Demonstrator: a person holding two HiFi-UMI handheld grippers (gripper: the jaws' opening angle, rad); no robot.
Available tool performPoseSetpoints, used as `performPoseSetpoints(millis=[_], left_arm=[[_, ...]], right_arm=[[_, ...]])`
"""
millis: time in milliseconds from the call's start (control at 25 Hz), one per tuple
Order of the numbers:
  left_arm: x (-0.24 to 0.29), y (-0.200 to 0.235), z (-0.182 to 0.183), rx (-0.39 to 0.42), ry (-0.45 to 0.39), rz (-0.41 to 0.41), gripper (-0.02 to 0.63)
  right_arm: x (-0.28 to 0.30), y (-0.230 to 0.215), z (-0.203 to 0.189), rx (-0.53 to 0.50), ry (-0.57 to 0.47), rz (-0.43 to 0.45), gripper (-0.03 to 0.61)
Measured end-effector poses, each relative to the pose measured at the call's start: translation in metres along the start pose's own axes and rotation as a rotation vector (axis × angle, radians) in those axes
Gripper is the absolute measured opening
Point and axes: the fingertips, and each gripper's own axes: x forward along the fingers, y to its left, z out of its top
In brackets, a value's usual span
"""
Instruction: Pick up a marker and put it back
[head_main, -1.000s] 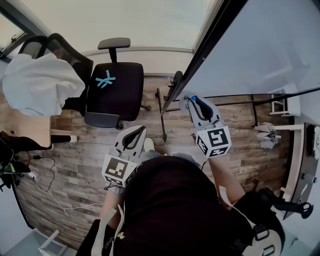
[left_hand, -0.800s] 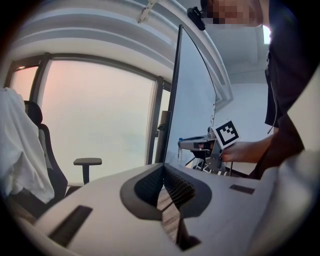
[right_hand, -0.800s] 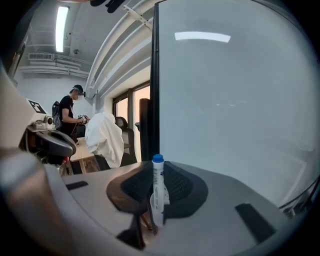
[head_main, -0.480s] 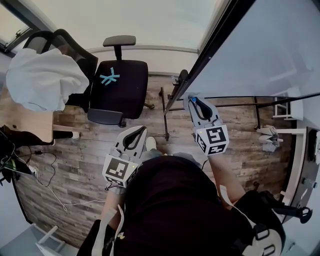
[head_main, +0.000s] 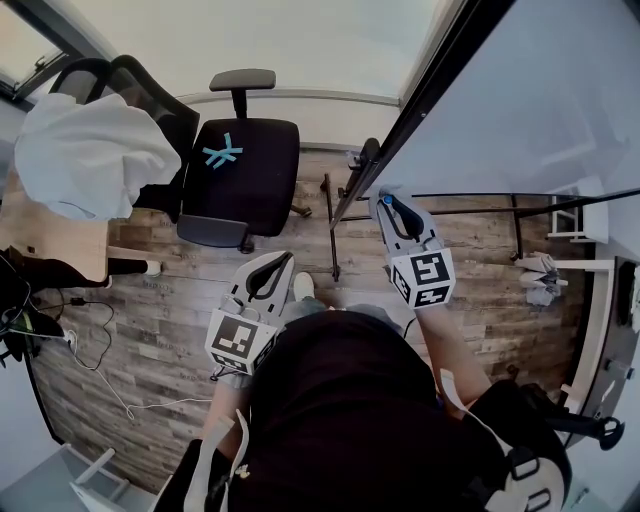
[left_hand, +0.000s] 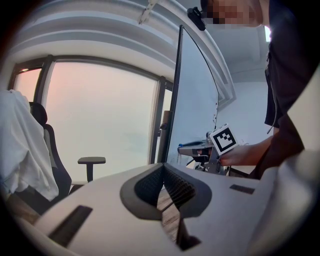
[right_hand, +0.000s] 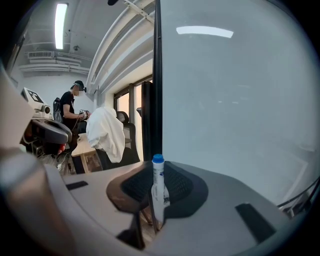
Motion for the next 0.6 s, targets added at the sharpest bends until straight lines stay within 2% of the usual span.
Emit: performPoseSetpoints(millis=[600], left_arm=[[0.0005, -0.0047, 0.0022, 0.000, 0.000, -0.005, 0.008]], right_arm=[[-0.0039, 0.0022, 0.0055, -0.008, -0.009, 0.011, 0.095]])
